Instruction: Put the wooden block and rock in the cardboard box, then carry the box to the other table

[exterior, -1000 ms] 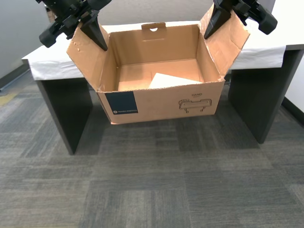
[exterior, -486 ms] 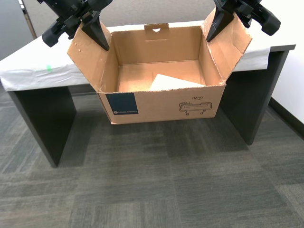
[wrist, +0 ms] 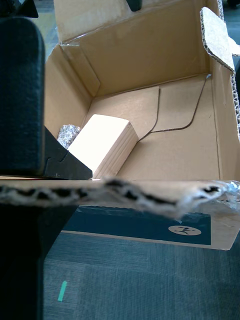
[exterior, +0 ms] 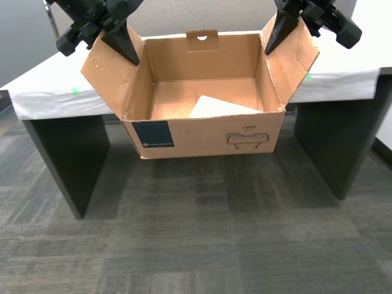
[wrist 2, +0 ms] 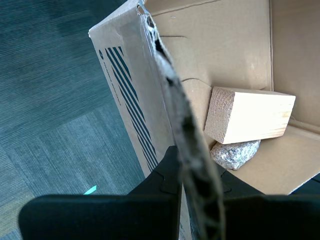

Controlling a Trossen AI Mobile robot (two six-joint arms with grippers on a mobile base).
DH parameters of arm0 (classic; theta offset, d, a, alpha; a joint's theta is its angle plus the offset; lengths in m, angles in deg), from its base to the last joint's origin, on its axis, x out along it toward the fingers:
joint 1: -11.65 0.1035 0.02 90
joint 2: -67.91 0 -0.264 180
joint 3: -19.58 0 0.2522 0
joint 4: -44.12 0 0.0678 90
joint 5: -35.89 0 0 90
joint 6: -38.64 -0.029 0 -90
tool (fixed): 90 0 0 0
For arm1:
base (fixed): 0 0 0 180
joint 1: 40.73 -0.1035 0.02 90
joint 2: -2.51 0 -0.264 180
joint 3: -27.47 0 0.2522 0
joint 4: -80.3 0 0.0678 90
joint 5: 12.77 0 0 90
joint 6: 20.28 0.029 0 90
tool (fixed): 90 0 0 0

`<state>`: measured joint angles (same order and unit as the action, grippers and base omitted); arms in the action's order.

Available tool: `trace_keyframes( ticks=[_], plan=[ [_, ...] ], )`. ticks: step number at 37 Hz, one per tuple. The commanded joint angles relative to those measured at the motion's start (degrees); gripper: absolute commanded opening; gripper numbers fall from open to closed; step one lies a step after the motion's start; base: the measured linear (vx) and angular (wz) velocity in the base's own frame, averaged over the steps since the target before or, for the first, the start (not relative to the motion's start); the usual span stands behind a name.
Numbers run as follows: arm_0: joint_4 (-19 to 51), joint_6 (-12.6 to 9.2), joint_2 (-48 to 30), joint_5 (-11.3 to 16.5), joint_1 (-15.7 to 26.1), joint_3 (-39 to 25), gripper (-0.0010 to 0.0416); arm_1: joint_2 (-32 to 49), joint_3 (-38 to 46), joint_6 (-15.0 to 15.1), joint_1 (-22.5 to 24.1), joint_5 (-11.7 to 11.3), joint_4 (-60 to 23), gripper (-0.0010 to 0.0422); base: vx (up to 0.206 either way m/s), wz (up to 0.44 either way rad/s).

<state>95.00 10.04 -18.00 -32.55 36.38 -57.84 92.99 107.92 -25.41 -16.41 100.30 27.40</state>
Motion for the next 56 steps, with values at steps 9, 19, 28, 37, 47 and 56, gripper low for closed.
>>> trace_keyframes(
  ticks=[9,19,28,37,47,56],
  plan=[
    [-0.92,-1.03,0.0,1.03,0.13,-0.13,-0.0001,-0.07,0.04,-0.48,0.15,2.27,0.74,-0.0001,0.119,0.145],
    [-1.27,-0.24,-0.04,1.03,0.13,-0.13,-0.0001,-0.07,0.04,-2.49,0.17,2.32,0.9,-0.0001,0.096,0.084],
    [-2.08,0.61,-0.04,1.03,0.13,-0.13,-0.0001,-0.07,0.04,-3.52,0.15,2.29,0.46,-0.0001,0.085,0.043],
    [-2.45,0.44,-0.04,1.03,0.17,-0.13,-0.0001,-0.07,0.04,-2.73,0.17,2.29,-0.52,-0.0001,0.11,-0.003],
    [-2.43,0.24,-0.04,1.05,0.35,-0.13,-0.0001,-0.07,0.04,-1.62,0.15,2.29,0.07,-0.0001,0.162,-0.052],
    [-2.47,0.04,-0.04,1.03,0.37,-0.13,-0.0001,-0.07,0.04,-0.13,0.15,2.29,0.39,-0.0001,0.189,-0.059]
  ],
)
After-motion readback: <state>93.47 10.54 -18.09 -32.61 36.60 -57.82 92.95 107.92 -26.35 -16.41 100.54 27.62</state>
